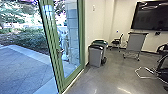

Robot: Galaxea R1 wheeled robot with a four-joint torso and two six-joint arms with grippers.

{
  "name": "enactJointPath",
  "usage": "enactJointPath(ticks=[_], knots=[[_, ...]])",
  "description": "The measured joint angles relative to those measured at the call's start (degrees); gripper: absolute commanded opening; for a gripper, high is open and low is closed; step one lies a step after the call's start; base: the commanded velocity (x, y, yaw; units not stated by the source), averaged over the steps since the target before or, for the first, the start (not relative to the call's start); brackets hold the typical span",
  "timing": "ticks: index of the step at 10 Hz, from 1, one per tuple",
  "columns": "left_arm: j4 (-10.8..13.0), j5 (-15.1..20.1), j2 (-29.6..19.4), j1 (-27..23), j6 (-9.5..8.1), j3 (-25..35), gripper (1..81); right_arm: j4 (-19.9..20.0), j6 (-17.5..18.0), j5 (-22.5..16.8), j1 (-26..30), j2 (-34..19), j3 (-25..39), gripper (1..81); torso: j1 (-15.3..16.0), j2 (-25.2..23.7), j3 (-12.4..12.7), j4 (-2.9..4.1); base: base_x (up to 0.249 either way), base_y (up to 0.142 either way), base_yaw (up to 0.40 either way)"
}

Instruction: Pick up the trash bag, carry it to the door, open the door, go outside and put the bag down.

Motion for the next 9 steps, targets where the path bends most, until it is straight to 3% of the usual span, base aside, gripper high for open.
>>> enactJointPath(ticks=[9], knots=[[0.0, -0.05, -0.18, 0.11, 0.0, -0.02, 1.0, 0.0, 0.0, 0.0, -0.02, 0.16, 0.0, 81.1, 0.0, 0.0, 0.0, 0.0, 0.17, 0.0, 0.0]])
